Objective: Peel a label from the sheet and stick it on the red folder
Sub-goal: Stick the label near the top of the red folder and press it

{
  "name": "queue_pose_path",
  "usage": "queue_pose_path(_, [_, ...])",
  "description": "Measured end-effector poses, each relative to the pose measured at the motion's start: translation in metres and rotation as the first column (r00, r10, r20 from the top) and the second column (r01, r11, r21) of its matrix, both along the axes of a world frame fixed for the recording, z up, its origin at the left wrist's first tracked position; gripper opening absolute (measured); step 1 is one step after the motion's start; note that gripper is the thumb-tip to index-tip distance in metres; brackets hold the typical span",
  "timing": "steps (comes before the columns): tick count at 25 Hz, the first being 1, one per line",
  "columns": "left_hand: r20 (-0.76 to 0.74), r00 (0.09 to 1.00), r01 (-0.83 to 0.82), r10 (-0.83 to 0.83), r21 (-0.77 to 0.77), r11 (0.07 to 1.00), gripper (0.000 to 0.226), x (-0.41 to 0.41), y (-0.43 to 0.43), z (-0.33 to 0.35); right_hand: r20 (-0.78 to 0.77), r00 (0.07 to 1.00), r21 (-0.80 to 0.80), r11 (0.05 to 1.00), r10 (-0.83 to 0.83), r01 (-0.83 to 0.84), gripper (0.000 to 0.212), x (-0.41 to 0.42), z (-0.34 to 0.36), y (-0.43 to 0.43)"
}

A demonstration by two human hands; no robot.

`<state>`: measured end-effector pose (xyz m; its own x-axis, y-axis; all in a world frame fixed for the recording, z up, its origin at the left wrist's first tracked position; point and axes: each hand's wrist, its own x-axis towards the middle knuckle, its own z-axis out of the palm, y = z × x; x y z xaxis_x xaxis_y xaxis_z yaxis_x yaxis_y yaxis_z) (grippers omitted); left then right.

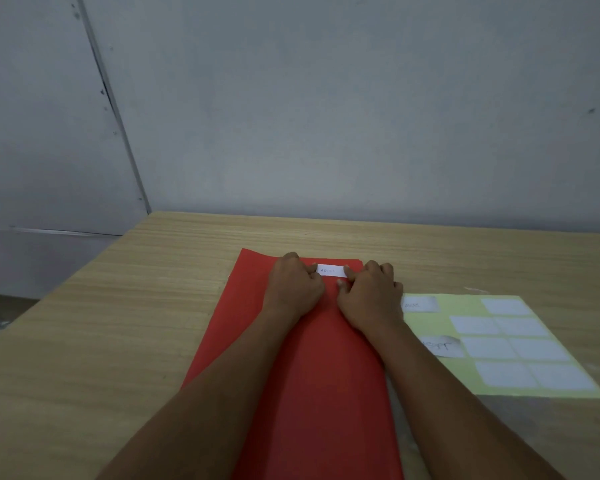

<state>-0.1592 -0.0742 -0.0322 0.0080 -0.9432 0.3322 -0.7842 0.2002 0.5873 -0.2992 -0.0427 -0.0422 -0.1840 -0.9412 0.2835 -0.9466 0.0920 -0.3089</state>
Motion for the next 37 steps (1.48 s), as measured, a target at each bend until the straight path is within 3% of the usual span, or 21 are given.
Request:
queue_pose_path(8, [0.172,0.961,0.228,-0.215,-0.057,0.972,0.04,-0.001,0.009,0.005,0.008,0.995,0.039,0.994,0.101,-0.101,0.037,-0.009,0.001,0.004])
queue_pose_path(14, [0.127,0.991,0.046,-0.04,-0.041,0.998,0.032,-0.001,0.005,0.0,0.144,0.989,-0.071,0.997,0.018,-0.008,0.035,-0.004,0.001,0.006])
queue_pose_path(20, [0.148,0.988,0.045,-0.035,-0.067,0.997,0.043,0.0,0.001,-0.004,0.182,0.983,-0.12,0.992,-0.015,0.037,0.033,-0.002,0.003,0.009])
queue_pose_path(25, [0.299,0.954,0.05,-0.031,-0.058,0.997,0.047,-0.001,-0.001,-0.008,-0.03,1.0,-0.005,1.0,-0.003,0.002,0.05,-0.003,-0.003,0.008])
queue_pose_path(31, [0.433,0.891,0.189,-0.134,-0.085,0.978,0.052,-0.002,-0.001,-0.006,-0.115,0.993,0.081,0.997,0.024,-0.015,0.052,-0.004,-0.002,0.005])
queue_pose_path(33, [0.452,0.878,0.217,-0.154,-0.091,0.972,0.054,-0.001,-0.001,-0.006,-0.111,0.993,0.086,0.996,0.028,-0.019,0.051,-0.003,-0.001,0.006])
queue_pose_path(37, [0.381,0.923,0.096,-0.052,-0.097,0.991,0.047,-0.004,-0.004,-0.01,-0.101,0.995,0.02,1.0,0.009,-0.007,0.054,0.001,-0.001,0.009])
